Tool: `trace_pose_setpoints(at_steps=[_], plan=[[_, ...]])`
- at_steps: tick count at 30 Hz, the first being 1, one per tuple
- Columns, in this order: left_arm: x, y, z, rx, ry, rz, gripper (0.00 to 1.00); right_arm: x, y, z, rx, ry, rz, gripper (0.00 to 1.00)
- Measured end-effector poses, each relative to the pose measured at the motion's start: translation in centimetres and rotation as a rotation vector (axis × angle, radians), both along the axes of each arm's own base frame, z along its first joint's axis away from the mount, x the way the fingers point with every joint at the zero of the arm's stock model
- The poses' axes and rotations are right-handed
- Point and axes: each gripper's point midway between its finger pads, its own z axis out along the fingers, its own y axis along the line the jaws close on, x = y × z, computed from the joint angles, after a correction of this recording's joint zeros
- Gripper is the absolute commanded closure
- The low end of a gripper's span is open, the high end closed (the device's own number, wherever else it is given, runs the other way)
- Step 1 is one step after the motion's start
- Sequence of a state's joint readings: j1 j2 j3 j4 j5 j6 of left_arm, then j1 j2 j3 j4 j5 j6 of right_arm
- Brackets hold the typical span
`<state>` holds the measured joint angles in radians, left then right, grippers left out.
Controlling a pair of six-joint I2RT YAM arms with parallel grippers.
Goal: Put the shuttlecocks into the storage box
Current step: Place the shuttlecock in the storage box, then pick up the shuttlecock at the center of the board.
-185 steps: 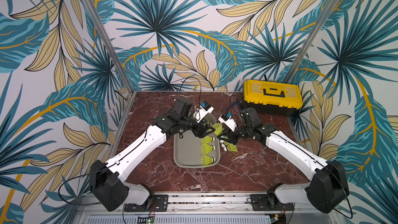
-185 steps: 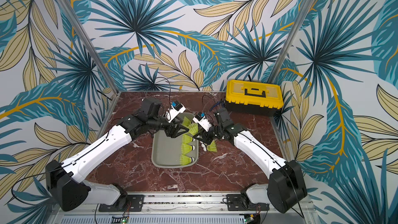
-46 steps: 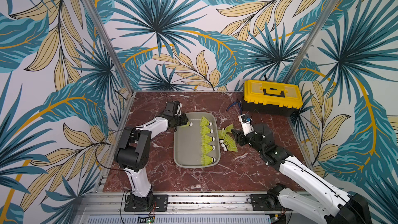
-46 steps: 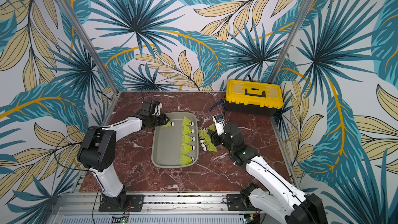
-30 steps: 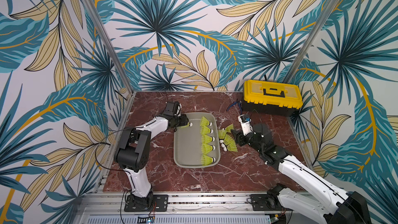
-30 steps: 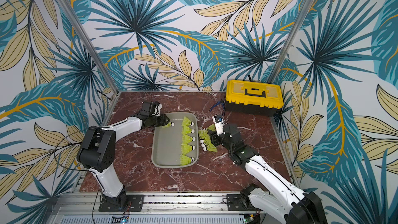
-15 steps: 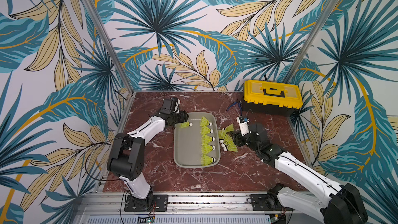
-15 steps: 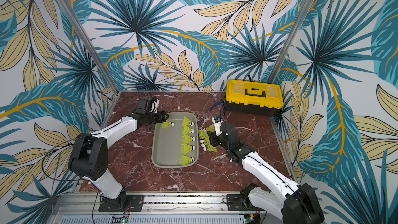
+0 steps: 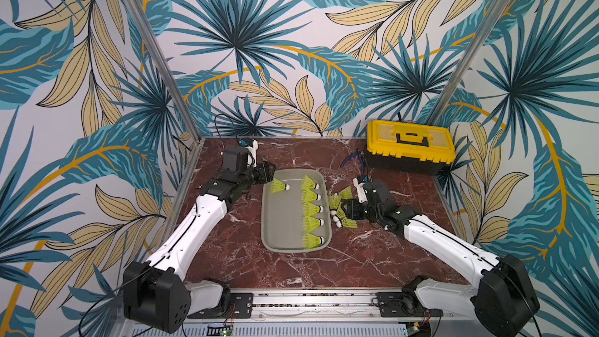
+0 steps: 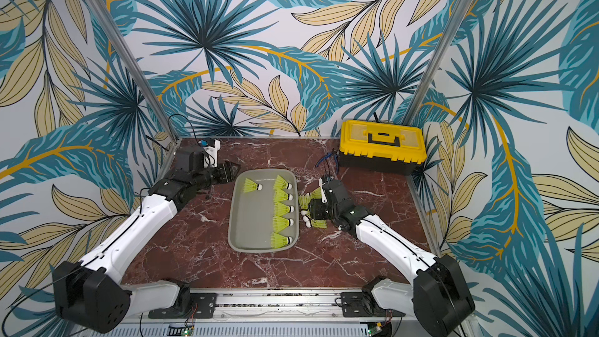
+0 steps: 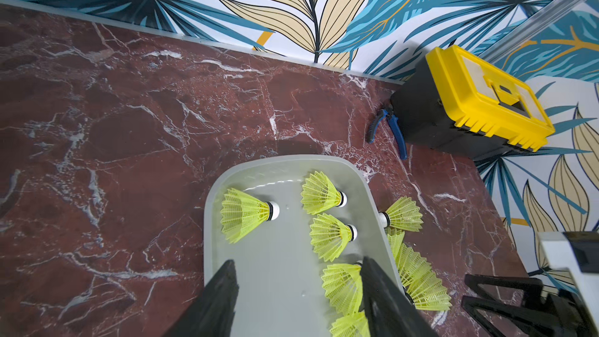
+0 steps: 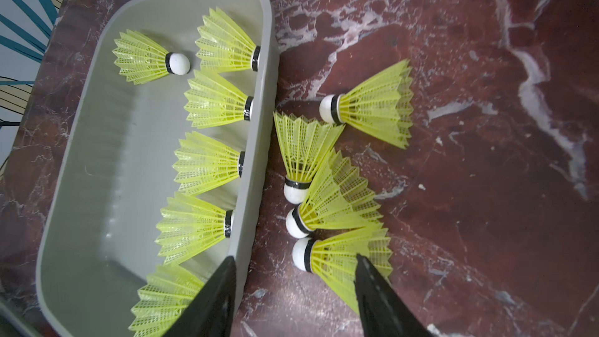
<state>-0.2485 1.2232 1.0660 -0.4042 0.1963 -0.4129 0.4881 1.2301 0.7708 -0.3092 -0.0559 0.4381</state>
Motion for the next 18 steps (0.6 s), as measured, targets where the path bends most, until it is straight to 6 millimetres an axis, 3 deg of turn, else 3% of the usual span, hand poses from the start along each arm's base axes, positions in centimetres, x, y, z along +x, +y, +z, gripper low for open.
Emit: trace_pose_setpoints(at_steps=[8,18], plan=[[-2.5,0.7,-2.1,-0.018,0.054,0.022,0.37,-1.7,0.6,-1.8,0.047,0.169,-0.029,0.45],[-2.8,0.7,-2.4,-0.023,0.069,0.029,0.37,-2.8,1.5,-3.4,0.11,0.292,-0.073,0.47]])
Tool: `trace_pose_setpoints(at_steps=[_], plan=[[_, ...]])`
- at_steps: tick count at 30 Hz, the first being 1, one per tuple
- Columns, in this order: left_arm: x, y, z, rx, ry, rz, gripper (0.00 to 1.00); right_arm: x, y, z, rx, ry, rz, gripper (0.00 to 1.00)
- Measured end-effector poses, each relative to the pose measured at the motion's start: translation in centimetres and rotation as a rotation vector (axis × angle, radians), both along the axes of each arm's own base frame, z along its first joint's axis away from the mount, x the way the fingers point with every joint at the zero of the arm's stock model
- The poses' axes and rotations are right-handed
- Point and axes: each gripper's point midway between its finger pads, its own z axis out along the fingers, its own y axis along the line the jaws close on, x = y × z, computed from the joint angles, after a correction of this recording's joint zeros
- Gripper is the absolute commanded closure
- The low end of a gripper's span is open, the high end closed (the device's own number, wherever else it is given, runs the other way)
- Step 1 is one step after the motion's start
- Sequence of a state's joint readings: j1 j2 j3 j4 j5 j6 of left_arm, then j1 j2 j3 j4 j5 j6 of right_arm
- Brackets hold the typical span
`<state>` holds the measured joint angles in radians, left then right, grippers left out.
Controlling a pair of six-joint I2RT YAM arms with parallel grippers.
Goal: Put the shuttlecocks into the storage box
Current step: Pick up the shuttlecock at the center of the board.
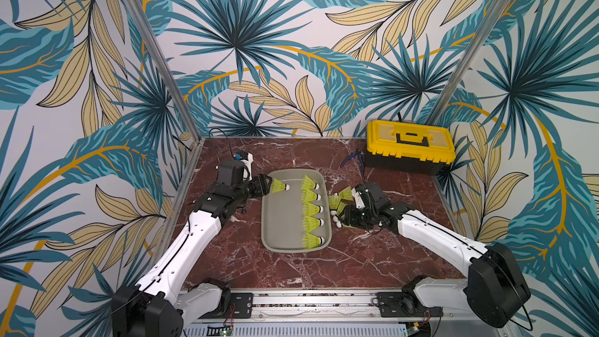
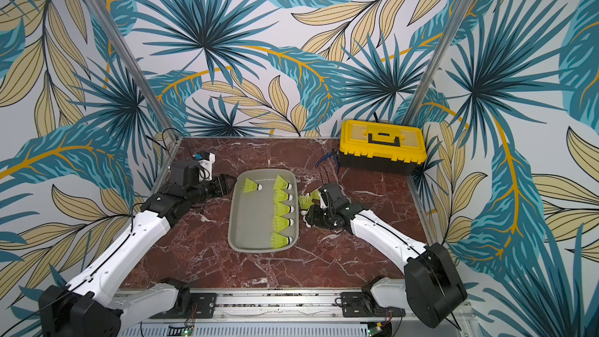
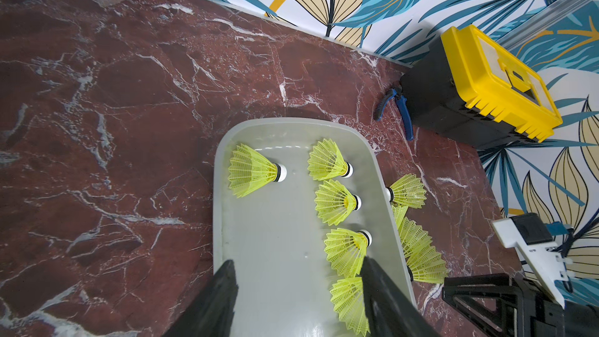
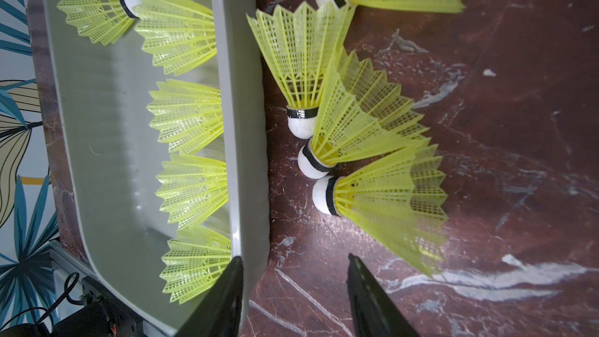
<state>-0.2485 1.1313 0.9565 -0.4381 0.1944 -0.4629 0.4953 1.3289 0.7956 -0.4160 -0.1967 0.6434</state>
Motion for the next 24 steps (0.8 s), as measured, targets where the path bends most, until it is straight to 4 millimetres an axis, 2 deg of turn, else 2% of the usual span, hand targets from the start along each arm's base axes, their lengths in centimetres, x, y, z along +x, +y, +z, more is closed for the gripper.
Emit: trace_pose_setpoints(at_steps=[8,20,24], plan=[[0.0,0.1,-0.2,0.004,0.004,0.004,0.37,-0.3,-0.1,-2.4,-0.038,0.074,-0.027,0.47],[-0.3,0.5,-1.5,0.024,0.031,0.018,0.37,1.3,-2.9,-5.0,-0.188,0.067,-0.176,0.47],[-0.3,0.6,-1.6,0.026,0.032,0.021,0.37,1.7,-3.7,-5.2,-0.225,0.053,-0.211,0.45]])
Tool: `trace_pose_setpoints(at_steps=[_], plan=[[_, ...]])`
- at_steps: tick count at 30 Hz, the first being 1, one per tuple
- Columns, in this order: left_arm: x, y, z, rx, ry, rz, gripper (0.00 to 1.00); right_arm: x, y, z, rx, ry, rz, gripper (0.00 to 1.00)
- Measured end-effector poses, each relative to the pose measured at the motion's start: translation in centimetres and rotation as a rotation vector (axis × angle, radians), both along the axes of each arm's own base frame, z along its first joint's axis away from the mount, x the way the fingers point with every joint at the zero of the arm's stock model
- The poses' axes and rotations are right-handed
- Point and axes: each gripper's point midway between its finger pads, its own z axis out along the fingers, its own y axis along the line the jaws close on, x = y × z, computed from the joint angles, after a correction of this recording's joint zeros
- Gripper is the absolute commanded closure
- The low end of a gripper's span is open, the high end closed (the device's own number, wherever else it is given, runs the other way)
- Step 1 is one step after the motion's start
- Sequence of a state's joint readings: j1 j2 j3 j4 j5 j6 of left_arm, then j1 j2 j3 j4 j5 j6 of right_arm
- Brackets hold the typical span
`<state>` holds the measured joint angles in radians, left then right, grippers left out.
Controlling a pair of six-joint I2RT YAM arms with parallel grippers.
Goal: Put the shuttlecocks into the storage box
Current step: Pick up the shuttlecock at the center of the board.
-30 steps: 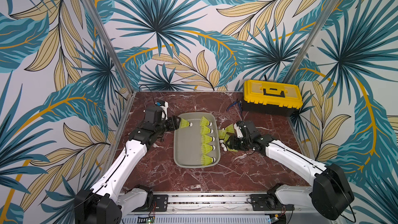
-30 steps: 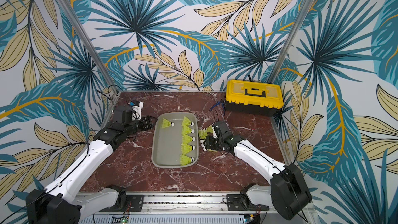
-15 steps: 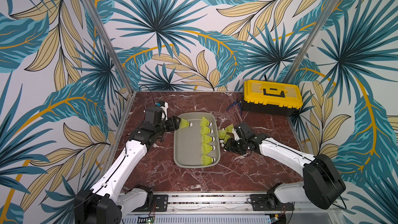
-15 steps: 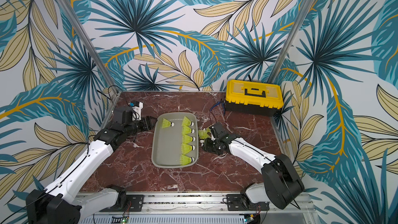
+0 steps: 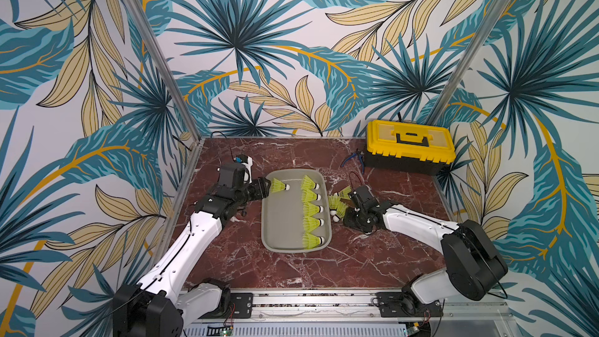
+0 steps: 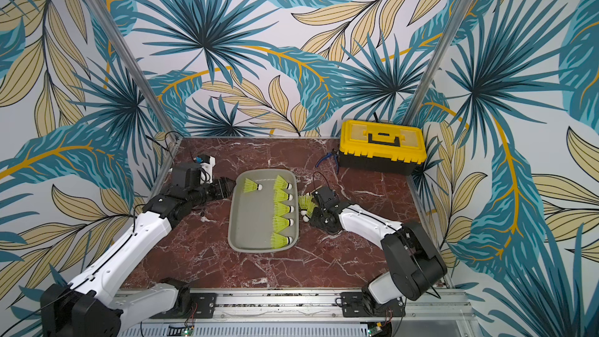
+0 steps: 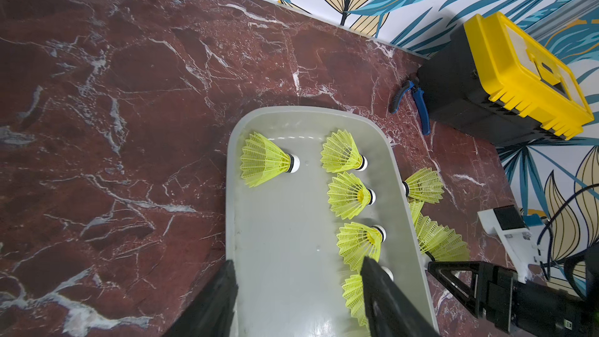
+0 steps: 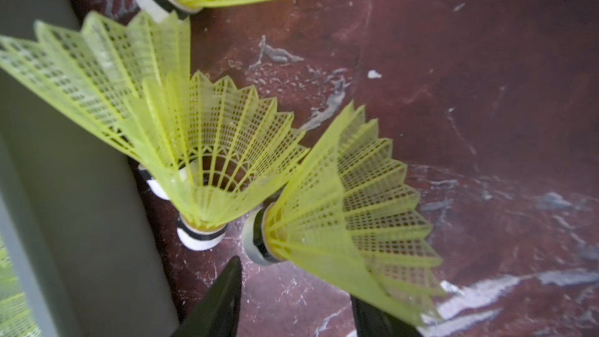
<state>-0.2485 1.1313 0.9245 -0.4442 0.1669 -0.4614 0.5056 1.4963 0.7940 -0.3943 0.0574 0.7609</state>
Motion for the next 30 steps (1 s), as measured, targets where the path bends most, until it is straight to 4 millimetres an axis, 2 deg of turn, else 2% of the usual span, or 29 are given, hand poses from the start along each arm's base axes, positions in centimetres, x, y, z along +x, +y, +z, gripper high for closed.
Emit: trace_pose_setpoints(at_steps=[9,22,28,30], plan=[[-0.1,0.0,-0.4,0.002,0.009,-0.001,0.37,0.3,-1.9,0.3,-0.071,-0.049,-0.068,0.44],[-0.2,0.0,-1.1,0.005,0.022,-0.001,0.37,1.0,-1.3,0.4,-0.04,-0.075,-0.093,0.41],[-0.2,0.0,-1.1,0.005,0.022,-0.001,0.37,0.7,-1.3,-1.0,-0.07,-0.038,-0.094,0.51],[-0.2,0.0,-1.1,0.005,0.022,-0.001,0.37,0.6,-1.7,-1.1,-0.091,-0.033,-0.093,0.58]])
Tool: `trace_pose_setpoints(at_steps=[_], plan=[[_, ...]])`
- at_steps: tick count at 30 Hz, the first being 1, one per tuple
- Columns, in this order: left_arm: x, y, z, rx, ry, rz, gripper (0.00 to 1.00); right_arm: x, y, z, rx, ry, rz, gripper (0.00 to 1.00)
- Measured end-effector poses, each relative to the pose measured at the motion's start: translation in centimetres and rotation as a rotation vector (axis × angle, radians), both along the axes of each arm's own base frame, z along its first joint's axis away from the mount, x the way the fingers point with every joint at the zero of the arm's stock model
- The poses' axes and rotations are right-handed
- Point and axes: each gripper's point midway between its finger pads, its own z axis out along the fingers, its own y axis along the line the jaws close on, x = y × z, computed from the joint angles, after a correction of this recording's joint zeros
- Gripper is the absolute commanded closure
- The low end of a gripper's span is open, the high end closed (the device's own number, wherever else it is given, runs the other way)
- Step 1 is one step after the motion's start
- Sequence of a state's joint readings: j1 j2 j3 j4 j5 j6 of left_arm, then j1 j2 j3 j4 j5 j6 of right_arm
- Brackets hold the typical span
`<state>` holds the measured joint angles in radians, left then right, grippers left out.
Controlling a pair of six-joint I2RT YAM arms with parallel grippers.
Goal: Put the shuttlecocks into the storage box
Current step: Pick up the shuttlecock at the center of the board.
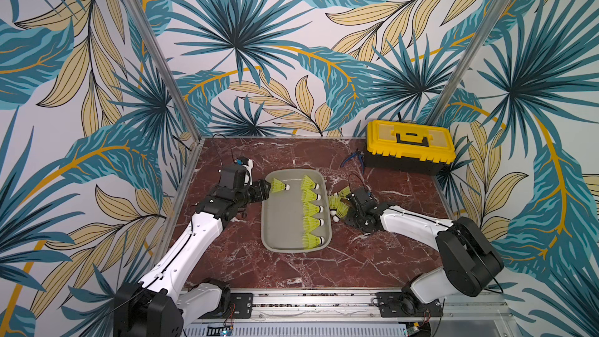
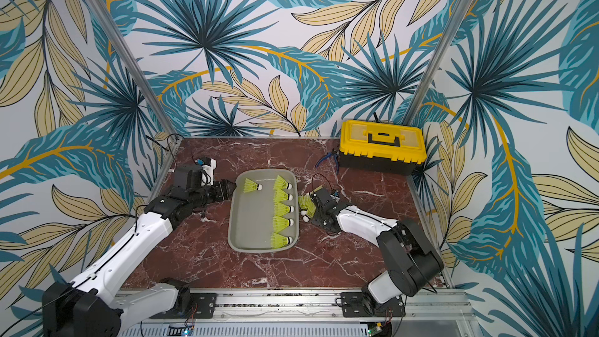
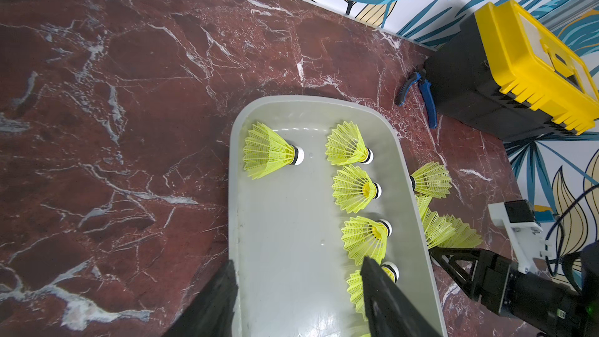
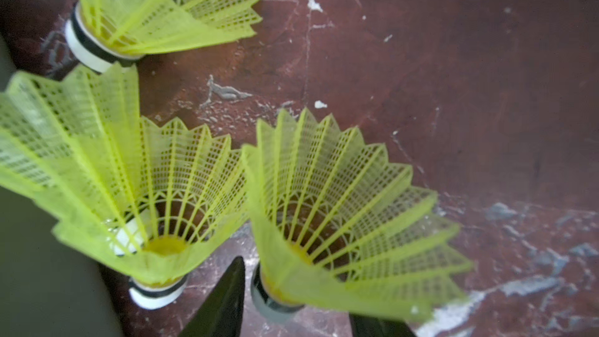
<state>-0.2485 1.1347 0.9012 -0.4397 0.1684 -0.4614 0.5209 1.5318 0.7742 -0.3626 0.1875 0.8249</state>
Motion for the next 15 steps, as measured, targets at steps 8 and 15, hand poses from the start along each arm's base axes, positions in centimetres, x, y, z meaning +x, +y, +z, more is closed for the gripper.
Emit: trace_pose_setpoints(at_steps=[8,15], plan=[[0.0,-0.1,0.0,-0.002,0.001,-0.003,0.37,-0.4,-1.6,0.0,-0.103,0.011,0.021,0.7],[-0.1,-0.1,0.0,-0.005,0.001,-0.007,0.37,-0.3,-2.1,0.1,-0.137,0.001,0.009,0.65]])
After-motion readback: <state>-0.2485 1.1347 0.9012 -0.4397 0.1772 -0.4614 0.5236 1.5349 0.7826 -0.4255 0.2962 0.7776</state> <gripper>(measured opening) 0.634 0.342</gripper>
